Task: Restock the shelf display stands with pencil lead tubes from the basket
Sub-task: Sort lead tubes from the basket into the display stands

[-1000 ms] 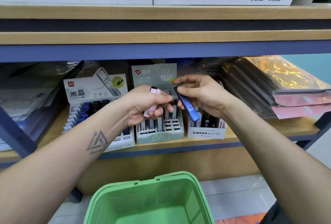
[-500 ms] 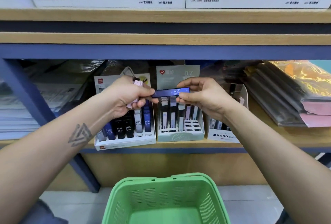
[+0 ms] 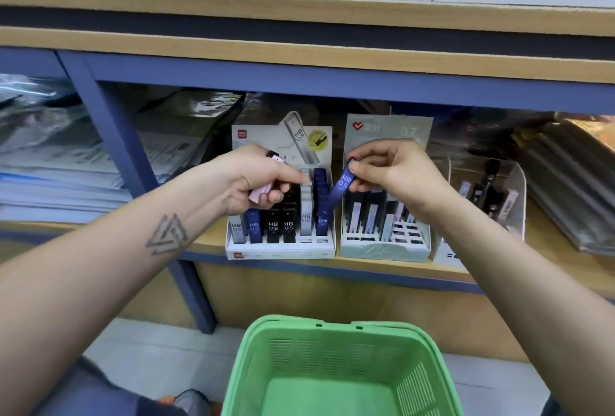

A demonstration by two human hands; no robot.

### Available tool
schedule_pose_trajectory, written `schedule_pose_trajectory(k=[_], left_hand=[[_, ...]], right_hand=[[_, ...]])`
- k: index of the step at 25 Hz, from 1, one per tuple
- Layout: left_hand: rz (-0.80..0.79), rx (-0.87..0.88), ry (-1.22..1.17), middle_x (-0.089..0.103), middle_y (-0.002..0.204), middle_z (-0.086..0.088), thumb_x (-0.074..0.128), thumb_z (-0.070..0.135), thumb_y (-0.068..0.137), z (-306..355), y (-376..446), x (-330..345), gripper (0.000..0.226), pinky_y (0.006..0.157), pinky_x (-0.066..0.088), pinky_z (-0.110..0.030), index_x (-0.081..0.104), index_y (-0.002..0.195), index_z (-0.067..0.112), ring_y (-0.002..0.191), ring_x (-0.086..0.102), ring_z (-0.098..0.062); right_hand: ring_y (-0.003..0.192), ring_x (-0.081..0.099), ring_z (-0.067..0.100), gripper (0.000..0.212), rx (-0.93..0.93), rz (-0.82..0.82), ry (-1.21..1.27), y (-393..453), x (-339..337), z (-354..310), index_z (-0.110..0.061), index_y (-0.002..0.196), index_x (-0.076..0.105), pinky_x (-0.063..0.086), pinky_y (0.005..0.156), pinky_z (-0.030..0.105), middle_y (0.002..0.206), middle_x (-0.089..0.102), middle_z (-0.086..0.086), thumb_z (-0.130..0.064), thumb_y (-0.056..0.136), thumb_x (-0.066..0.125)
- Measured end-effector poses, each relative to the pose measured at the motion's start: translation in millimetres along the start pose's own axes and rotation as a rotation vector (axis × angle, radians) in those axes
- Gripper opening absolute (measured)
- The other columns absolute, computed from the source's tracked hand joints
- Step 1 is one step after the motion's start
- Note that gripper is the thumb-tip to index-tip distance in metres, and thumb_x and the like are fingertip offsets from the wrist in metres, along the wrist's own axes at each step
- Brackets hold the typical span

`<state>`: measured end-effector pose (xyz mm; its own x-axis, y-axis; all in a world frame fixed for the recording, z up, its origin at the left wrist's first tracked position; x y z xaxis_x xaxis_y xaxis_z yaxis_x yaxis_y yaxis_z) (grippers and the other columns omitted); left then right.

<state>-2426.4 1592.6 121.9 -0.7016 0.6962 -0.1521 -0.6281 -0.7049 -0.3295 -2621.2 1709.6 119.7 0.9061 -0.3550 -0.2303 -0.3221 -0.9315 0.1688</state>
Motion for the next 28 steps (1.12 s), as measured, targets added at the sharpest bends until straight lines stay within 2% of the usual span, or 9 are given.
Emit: schedule_pose_trajectory(k=[2,6,10,13,18,21,23,26,28], left_hand=[[-0.069,-0.122,-0.136,0.048,0.054,-0.001,0.067,0.004,0.091,-6.3,0.1,-3.4,0.02,0.03,0.029,-0.015,0.057,0.075,0.011,0.035,0.04,-0.007],[-0.143,-0.263,-0.324,0.054,0.063,-0.006,0.061,0.003,0.087,-13.2,-1.3,-4.8,0.02,0.039,0.039,-0.019,0.053,0.07,0.011,0.046,0.051,-0.013],[-0.184,-0.232,-0.432,0.057,0.075,-0.014,0.05,-0.004,0.082,-7.5,-3.3,4.6,0.014,0.053,0.05,-0.026,0.05,0.084,0.01,0.061,0.059,-0.021],[-0.165,-0.195,-0.446,0.063,0.081,-0.017,0.043,-0.009,0.091,-5.7,0.0,7.5,0.017,0.058,0.056,-0.03,0.054,0.095,0.004,0.066,0.065,-0.024],[-0.148,-0.228,-0.448,0.068,0.088,-0.018,0.04,-0.01,0.099,-7.4,0.4,11.2,0.02,0.073,0.056,-0.047,0.06,0.098,-0.004,0.088,0.066,-0.025],[-0.157,-0.233,-0.404,0.071,0.09,-0.019,0.042,-0.01,0.099,-9.7,-3.5,12.9,0.021,0.07,0.058,-0.051,0.063,0.099,-0.006,0.092,0.068,-0.026],[-0.175,-0.219,-0.397,0.073,0.091,-0.019,0.043,-0.009,0.1,-10.2,-6.1,13.7,0.022,0.065,0.063,-0.045,0.065,0.101,-0.006,0.088,0.07,-0.026],[-0.196,-0.15,-0.383,0.075,0.095,-0.019,0.045,-0.01,0.099,-8.2,-7.0,14.7,0.022,0.063,0.063,-0.039,0.064,0.107,-0.005,0.084,0.075,-0.025],[-0.224,-0.112,-0.365,0.076,0.099,-0.019,0.047,-0.01,0.098,-6.6,-7.4,17.0,0.023,0.063,0.063,-0.038,0.064,0.112,-0.004,0.086,0.077,-0.025]], right_hand=[[0.074,0.075,0.019,0.013,-0.052,-0.035,-0.243,1.7,9.9,2.1,-0.016,0.1,0.073,0.061,0.071,0.024,0.088,0.076,0.009,-0.005,0.093,0.07],[0.07,0.072,0.006,0.013,-0.158,-0.09,-0.629,-0.6,27.3,12.5,-0.022,0.102,0.066,0.06,0.072,0.029,0.087,0.072,-0.003,-0.012,0.094,0.069],[0.068,0.068,0.002,0.018,-0.245,-0.079,-0.714,-5.6,34.7,17.7,-0.023,0.093,0.058,0.058,0.066,0.028,0.08,0.067,-0.004,-0.011,0.093,0.071],[0.071,0.068,0.001,0.018,-0.252,-0.105,-0.682,-7.5,36.8,20.6,-0.022,0.091,0.059,0.057,0.067,0.024,0.079,0.067,-0.005,-0.009,0.093,0.071],[0.081,0.065,0.012,0.006,-0.376,-0.126,-0.808,-11.4,41.1,20.6,-0.014,0.092,0.076,0.055,0.078,0.036,0.086,0.068,-0.007,-0.01,0.088,0.076],[0.09,0.063,0.021,0.014,-0.43,-0.112,-0.89,-12.8,43.3,18.4,-0.011,0.099,0.08,0.053,0.078,0.041,0.097,0.065,-0.003,-0.006,0.089,0.071],[0.093,0.063,0.024,0.022,-0.433,-0.128,-0.955,-14.4,45.6,17.1,-0.011,0.103,0.079,0.052,0.078,0.041,0.099,0.062,-0.003,-0.001,0.09,0.064],[0.085,0.064,0.014,0.025,-0.312,-0.065,-0.818,-10.9,40.6,12.8,-0.012,0.104,0.078,0.05,0.077,0.03,0.093,0.064,-0.007,0.001,0.091,0.061],[0.071,0.066,0.009,0.022,-0.112,0.026,-0.375,-5.9,29.1,7.1,-0.013,0.106,0.075,0.051,0.065,0.024,0.086,0.073,0.0,-0.001,0.094,0.061]])
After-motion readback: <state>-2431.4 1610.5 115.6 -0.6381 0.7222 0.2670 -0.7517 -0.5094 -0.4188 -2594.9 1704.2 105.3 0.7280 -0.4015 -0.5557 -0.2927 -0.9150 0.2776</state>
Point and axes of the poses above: each hand's wrist, its own y-axis towards the middle knuckle, its own x-axis out of the palm, z = x × y, the point moved 3 cm from there along y, towards the middle knuckle
